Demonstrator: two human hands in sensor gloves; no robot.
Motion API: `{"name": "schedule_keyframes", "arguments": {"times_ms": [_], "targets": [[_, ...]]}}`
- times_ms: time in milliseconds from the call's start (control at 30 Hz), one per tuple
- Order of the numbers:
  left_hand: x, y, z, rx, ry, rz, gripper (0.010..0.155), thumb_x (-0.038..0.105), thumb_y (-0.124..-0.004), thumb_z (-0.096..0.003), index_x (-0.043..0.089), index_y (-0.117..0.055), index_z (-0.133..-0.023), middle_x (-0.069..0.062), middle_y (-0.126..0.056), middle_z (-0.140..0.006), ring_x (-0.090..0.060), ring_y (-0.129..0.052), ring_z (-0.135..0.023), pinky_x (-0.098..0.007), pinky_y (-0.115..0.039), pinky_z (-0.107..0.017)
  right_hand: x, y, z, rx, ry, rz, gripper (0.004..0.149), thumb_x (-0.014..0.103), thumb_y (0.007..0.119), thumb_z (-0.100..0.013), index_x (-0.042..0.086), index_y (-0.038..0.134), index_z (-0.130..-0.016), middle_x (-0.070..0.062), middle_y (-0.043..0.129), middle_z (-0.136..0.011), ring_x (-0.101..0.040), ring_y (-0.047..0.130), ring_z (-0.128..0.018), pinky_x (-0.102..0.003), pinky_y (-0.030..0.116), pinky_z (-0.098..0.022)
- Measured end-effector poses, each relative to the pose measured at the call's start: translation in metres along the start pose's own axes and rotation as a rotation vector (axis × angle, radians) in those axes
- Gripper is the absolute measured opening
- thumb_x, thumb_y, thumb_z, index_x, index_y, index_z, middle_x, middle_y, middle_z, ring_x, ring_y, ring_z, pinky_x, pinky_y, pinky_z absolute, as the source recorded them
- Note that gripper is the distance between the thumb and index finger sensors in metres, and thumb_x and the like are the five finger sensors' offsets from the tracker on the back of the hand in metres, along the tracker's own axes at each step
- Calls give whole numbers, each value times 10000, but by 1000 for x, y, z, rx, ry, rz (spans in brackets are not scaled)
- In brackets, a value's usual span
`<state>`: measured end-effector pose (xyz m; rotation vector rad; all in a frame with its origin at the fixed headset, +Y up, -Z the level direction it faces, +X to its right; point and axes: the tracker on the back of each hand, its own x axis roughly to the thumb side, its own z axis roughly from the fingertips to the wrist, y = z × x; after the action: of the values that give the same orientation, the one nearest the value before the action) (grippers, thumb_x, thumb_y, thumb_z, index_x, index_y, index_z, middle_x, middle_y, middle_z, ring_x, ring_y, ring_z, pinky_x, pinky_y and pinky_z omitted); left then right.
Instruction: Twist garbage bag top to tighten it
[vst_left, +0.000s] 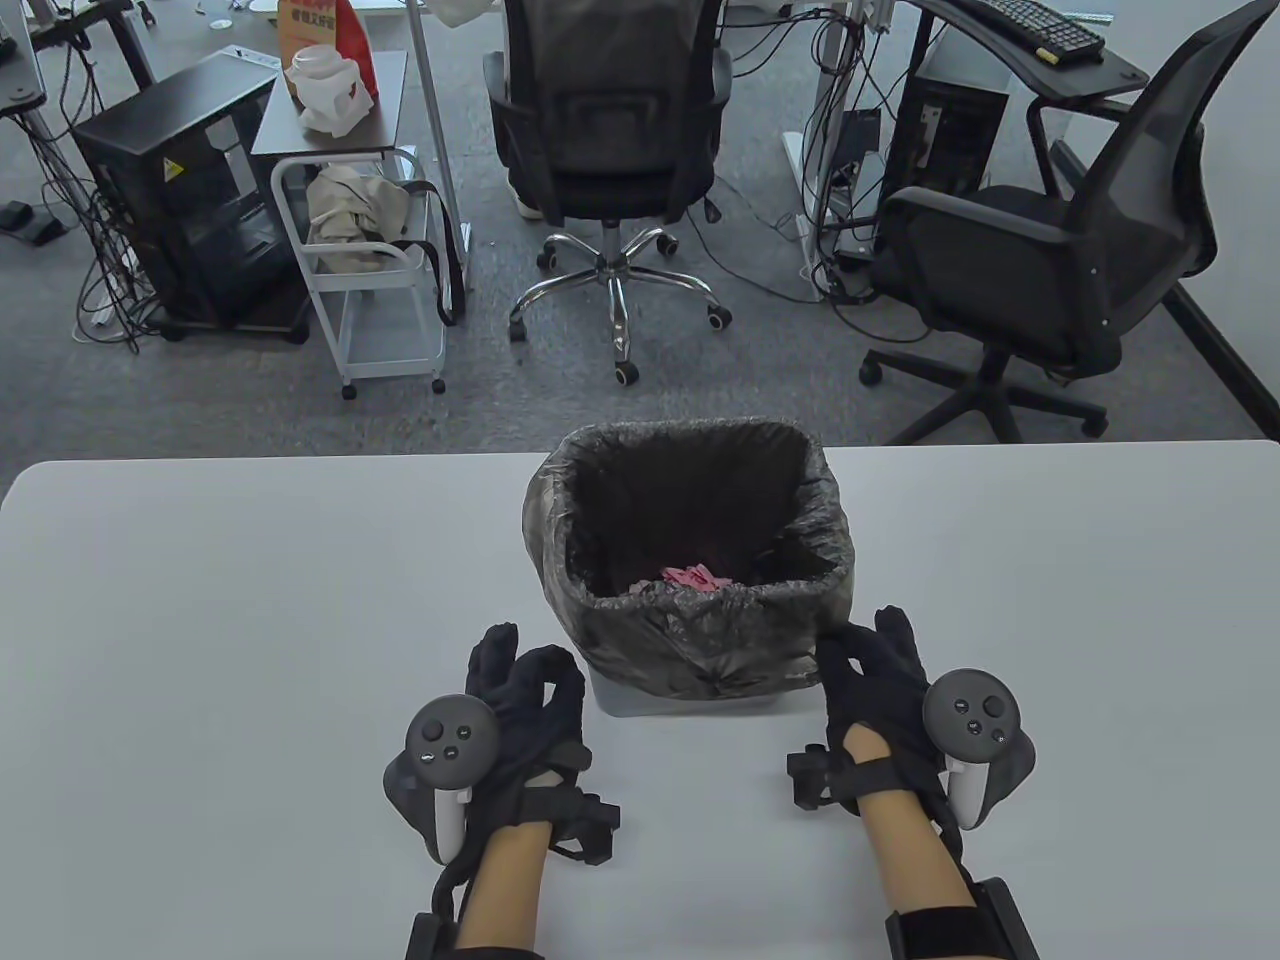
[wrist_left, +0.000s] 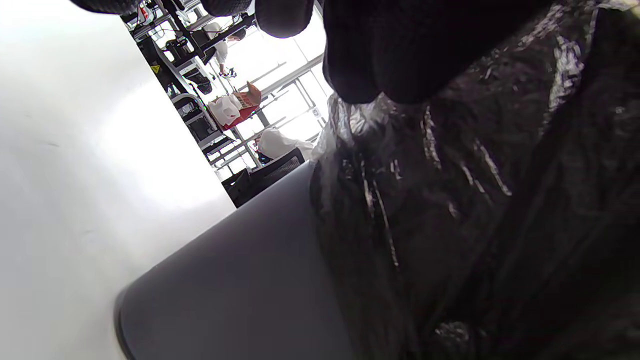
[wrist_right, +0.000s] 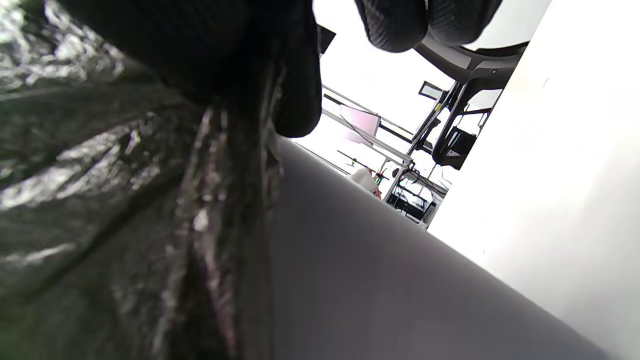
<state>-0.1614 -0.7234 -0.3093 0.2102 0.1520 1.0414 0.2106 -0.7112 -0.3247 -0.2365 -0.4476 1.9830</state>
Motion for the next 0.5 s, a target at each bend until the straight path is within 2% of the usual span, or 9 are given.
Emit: {"name": "schedule_keyframes", "arguments": {"times_ms": [67,100,133,167,267,333,433,500], "targets": [[-2,-8,-2,-105,10,17,924,699,-850,-396,254,-448,-1099,-18,-161,-1164,-356,-182,-1087,-769,-409,-648,1,-1,2,4,-1,-11,430,430,838,-373,205,895,-734,-244,503,-990,-560,506,-867,-763,392,-543],[-2,-13,-2,-171,34,0,997,728,-843,-397,278,-332,-1126,-8,-93,-1162,-353,-136,-1089,-777,-381,-656,2,-2,4,10,-3,-20,430,430,838,-373,203,897,-733,-244,504,-990,-561,503,-868,-764,391,-542],[-2,-16,-3,-180,37,-21,1031,741,-837,-394,284,-280,-1131,-7,-76,-1160,-353,-126,-1089,-778,-377,-656,3,-2,5,14,-1,-25,430,430,837,-373,202,896,-733,-244,504,-990,-560,500,-869,-764,389,-543],[-1,-20,-4,-161,43,-57,1017,747,-830,-394,289,-299,-1131,-4,-87,-1162,-350,-140,-1090,-772,-387,-658,4,-3,7,16,-3,-28,430,430,836,-374,202,896,-733,-246,505,-990,-561,500,-869,-764,390,-543],[3,-24,-9,-84,44,-72,847,699,-840,-400,295,-539,-1082,-12,-204,-1169,-356,-231,-1089,-757,-427,-652,8,-4,11,28,-18,-31,432,432,834,-374,200,898,-733,-247,510,-988,-563,497,-868,-765,389,-542],[5,-20,-7,7,55,-74,708,628,-840,-424,265,-665,-1007,-17,-311,-1162,-357,-334,-1079,-736,-482,-646,10,-5,12,28,-25,-31,432,433,833,-375,198,899,-732,-249,513,-988,-563,496,-868,-765,388,-542],[8,-12,-6,101,17,-64,454,513,-840,-445,297,-844,-844,-6,-489,-1124,-346,-481,-1046,-711,-552,-625,14,-8,13,21,-42,-32,432,439,835,-375,197,905,-725,-248,517,-987,-563,494,-869,-765,387,-542],[9,-7,-4,117,9,-56,426,501,-843,-443,303,-869,-819,-2,-528,-1113,-341,-510,-1037,-706,-565,-621,18,-9,13,16,-55,-38,430,445,838,-373,199,909,-719,-245,518,-989,-561,491,-871,-766,384,-543]]}}
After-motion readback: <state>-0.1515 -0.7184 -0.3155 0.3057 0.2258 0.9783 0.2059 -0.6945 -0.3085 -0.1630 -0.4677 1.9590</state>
